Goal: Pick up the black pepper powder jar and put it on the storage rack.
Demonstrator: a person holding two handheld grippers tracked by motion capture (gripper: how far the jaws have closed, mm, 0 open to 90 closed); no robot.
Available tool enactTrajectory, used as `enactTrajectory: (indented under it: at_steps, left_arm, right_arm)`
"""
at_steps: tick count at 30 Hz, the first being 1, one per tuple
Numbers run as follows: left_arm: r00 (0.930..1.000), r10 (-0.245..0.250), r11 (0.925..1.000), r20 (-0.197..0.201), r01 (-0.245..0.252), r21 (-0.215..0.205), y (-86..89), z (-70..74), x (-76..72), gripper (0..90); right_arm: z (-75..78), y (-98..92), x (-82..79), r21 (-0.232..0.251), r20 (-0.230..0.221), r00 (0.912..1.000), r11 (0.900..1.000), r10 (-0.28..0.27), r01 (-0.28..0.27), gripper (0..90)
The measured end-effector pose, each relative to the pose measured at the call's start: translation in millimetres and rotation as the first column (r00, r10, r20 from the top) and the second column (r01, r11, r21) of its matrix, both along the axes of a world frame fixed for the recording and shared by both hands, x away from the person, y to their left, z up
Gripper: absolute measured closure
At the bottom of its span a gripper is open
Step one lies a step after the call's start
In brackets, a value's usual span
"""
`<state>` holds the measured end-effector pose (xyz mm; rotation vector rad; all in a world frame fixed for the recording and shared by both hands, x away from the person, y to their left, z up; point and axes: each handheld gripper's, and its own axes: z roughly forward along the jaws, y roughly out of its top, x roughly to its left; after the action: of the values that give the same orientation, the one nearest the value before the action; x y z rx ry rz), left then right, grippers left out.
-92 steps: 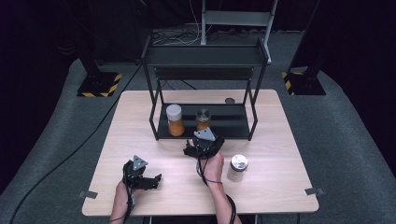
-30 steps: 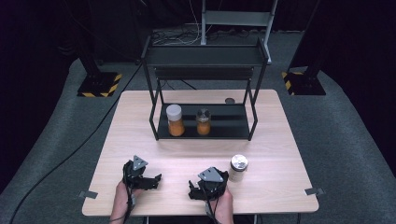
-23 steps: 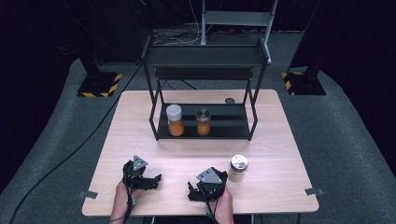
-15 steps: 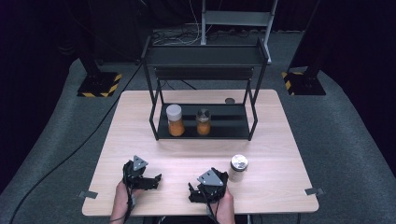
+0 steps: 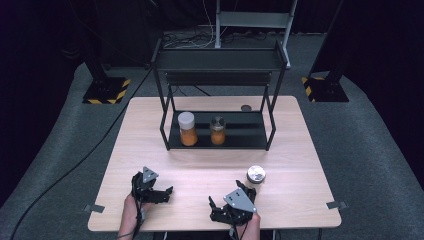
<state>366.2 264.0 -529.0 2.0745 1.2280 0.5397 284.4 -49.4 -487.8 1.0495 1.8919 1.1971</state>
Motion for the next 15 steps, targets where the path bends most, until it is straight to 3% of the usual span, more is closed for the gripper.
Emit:
enactTrajectory:
  at_steps: [5, 15]
  left_arm:
    - [1.0, 0.0, 1.0, 0.003, 0.0, 0.002, -0.3, 0.0, -0.2, 2.0]
    - [1.0, 0.001, 1.0, 0.001, -0.001, -0.001, -0.2, 0.0, 0.0, 2.1]
  right_arm:
    - [9.4, -20.3, -8.0, 0.006, 0.041, 0.9969, 0.998, -0.068, 0.067, 0.0]
    - [3.4, -49.3, -10.7, 0.01, 0.018, 0.9833, 0.983, -0.181, 0.181, 0.0]
